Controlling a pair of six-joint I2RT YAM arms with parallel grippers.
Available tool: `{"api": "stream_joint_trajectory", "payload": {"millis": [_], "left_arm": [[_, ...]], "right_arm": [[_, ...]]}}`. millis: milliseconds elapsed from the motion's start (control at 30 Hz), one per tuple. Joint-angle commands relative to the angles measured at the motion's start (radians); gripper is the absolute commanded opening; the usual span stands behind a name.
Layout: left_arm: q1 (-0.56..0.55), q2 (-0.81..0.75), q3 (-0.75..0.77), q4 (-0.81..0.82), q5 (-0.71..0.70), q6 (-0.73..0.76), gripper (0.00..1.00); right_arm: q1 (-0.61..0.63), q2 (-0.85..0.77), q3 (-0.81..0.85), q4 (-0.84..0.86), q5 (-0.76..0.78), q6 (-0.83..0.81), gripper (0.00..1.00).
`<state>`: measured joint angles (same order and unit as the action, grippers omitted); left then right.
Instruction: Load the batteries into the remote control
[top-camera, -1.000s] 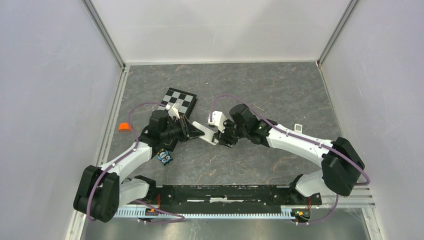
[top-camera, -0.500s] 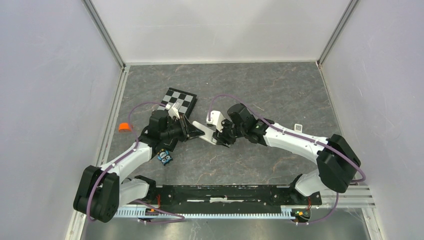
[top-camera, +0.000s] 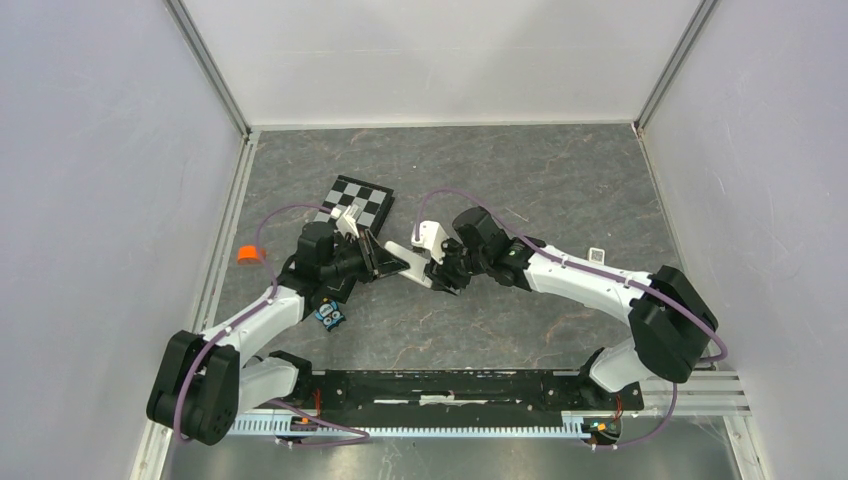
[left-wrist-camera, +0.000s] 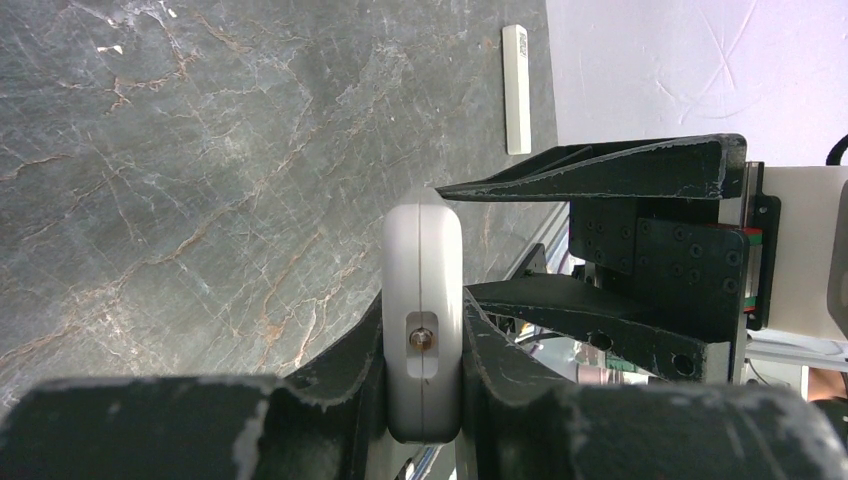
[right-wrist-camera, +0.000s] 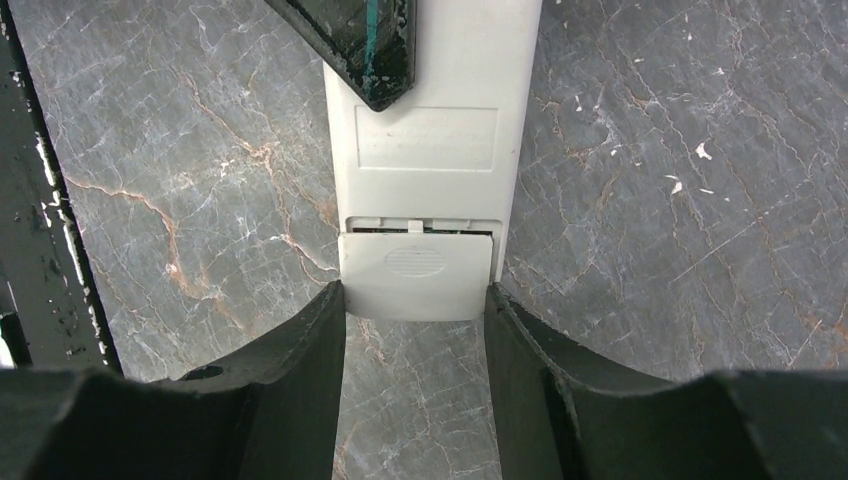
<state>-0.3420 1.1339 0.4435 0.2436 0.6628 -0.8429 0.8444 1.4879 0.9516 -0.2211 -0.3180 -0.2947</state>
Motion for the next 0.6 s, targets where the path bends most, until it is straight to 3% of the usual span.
{"api": "stream_joint_trajectory", "payload": {"millis": [0,133,567], "left_arm": [[-0.011,-0.036,0.001,0.068,0.045,0.002,0.02],[-0.011,-0.052,0.011,0.016,0.010,0.031,0.02],[-0.041,-0.063,0.011,0.041,0.053,0.053,0.02]], "right_arm": [[0.004,0.009,0.048,0.053,0.017,0.012,0.44],[0.004,0.014,0.056,0.038,0.065,0.019,0.43],[0.004,0.058,0.105,-0.002,0.020,0.000,0.44]]}}
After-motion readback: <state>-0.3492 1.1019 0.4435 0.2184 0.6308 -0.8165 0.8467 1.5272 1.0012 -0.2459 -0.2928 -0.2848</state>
